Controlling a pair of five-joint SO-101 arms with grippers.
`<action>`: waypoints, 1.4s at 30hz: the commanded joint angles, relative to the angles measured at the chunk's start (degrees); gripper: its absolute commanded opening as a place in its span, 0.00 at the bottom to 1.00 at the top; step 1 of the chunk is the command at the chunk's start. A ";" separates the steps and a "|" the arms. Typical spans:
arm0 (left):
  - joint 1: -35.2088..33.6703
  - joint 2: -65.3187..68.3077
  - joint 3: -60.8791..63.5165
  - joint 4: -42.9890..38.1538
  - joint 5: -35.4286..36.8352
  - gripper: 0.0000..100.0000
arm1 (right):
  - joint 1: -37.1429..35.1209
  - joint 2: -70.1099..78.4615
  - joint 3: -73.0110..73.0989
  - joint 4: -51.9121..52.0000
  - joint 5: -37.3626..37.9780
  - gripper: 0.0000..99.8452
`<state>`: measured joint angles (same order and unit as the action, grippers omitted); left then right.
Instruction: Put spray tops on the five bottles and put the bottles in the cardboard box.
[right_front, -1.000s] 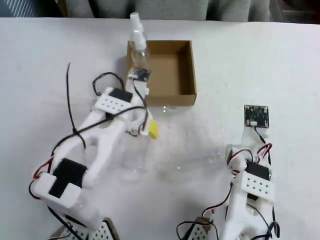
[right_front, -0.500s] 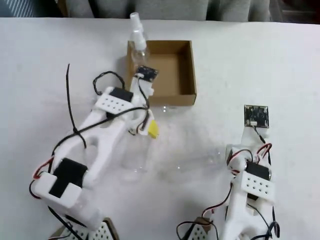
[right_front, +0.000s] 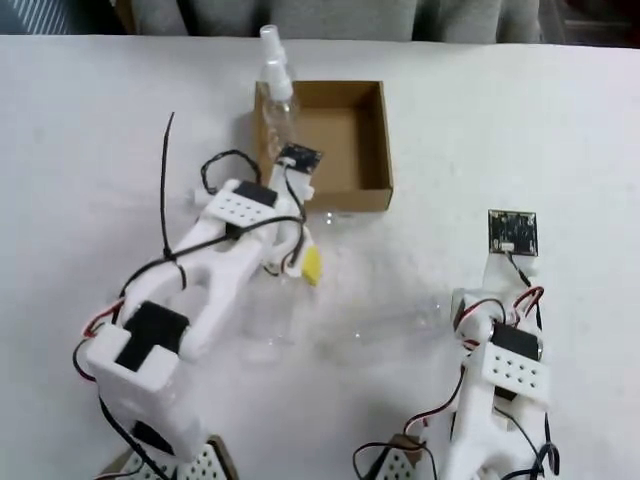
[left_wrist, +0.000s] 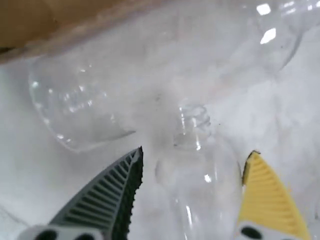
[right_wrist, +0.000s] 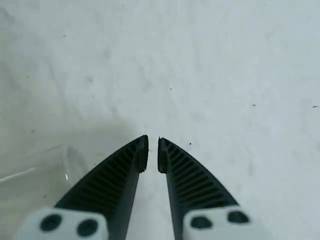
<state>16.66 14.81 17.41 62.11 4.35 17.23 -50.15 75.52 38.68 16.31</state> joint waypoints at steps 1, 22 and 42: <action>0.66 -0.13 -3.96 1.14 1.32 0.31 | -0.40 -0.92 -0.44 -0.84 0.79 0.02; 2.68 -0.13 -4.92 2.99 0.79 0.02 | -1.54 -0.92 -0.35 -0.92 2.37 0.02; -26.51 -10.95 -14.95 20.22 -11.16 0.08 | -1.71 -0.84 -0.18 -0.92 2.73 0.02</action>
<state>-1.71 9.71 1.14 81.98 -6.29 16.18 -50.15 75.69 38.68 18.33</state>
